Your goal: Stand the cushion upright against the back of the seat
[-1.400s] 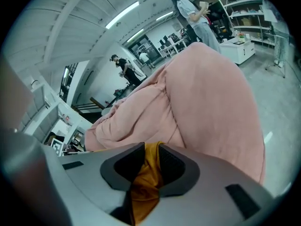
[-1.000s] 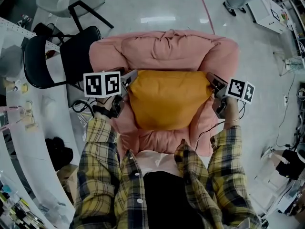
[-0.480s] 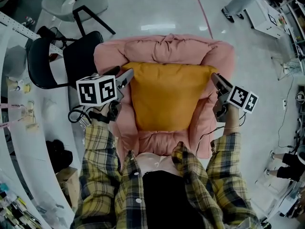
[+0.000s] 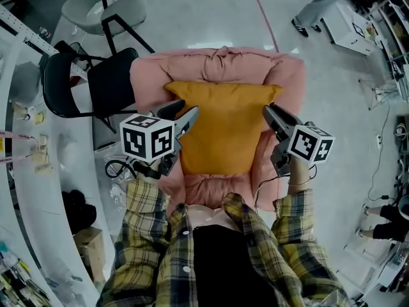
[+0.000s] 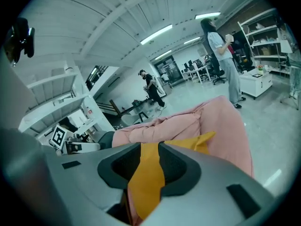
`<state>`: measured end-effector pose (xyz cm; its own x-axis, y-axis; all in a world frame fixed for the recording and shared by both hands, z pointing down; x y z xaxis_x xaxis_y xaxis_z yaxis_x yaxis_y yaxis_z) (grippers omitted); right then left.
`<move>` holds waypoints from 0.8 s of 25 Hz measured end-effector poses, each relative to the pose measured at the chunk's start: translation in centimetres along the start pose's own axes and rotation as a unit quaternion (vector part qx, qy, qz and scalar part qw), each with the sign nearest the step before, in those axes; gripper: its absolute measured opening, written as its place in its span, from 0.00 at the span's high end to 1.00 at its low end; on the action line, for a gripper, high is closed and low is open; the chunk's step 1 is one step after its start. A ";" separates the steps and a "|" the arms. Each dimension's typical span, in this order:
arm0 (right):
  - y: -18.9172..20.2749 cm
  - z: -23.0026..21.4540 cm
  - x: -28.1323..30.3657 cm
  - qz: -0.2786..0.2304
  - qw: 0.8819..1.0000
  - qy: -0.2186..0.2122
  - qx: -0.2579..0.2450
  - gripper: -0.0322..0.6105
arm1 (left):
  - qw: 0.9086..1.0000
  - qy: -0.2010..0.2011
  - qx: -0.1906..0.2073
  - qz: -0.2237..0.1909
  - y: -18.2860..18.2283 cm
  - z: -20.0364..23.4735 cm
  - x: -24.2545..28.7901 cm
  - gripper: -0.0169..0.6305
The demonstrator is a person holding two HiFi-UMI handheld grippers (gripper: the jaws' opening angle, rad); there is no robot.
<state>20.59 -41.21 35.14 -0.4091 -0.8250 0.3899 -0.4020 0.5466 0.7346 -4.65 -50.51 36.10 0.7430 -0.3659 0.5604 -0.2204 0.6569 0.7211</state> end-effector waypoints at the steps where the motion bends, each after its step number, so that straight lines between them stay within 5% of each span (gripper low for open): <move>1: 0.2 0.8 -0.3 -0.004 1.000 -0.006 -0.006 0.74 | 1.000 0.006 0.004 -0.003 0.2 -0.8 -0.3 0.71; 14: 3.4 11.4 -9.7 -0.073 0.988 -0.088 -0.103 0.90 | 0.989 0.097 0.051 -0.095 3.5 -14.4 -6.7 0.96; 20: 7.0 14.6 -16.8 -0.075 0.983 -0.107 -0.127 0.92 | 0.984 0.136 0.085 -0.082 8.3 -22.5 -9.9 0.97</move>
<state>12.66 -21.43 25.67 -0.5352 -0.8294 0.1604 -0.2648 0.3450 0.9005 0.39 -26.62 27.44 0.9139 -0.2530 0.3174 -0.1680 0.4759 0.8633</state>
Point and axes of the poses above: the fingertips, and each gripper's own axes: x forward along the fingers, z to its left, y out of its underside, the point moved 5 cm from there along -x, backward along the fingers, and after that the axes turned 8 degrees about -y, right-handed, at the moved point
